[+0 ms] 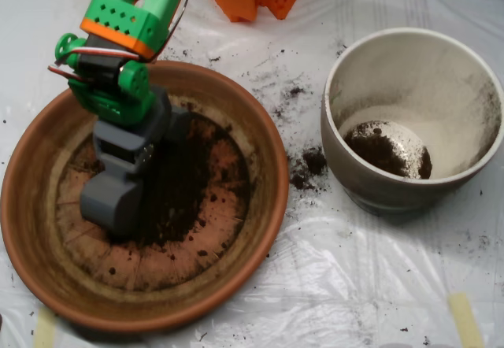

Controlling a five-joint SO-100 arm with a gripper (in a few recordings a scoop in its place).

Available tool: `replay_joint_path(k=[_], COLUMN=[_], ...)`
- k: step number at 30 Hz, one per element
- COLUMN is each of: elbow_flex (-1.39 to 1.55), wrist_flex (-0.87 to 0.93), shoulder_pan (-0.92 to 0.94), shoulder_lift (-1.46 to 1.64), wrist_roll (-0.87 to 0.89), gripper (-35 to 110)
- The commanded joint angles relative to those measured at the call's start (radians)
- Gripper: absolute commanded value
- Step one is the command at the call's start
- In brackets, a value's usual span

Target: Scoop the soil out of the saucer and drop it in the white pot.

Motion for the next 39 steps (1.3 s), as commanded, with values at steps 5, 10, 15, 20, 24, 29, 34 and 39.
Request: replay_joint_path(k=[5,10,15,20,24,29,34,39], elbow_flex=[-0.041,0.051,0.229,0.298,0.293,0.293,0.318,0.344], wrist_flex=[0.006,-0.051,-0.169,-0.245,-0.25,-0.238,-0.225,-0.192], shoulder_pan=[0.002,0.003,-0.011,-0.008,0.008,0.025,0.025,-0.002], shoulder_lift=[0.014,0.092,0.245,0.293,0.282,0.284,0.318,0.446], wrist_roll=[-0.014,-0.011,0.002,0.009,-0.005,-0.029,-0.044,-0.046], gripper=[21,16,16,16,14,8,0,-1])
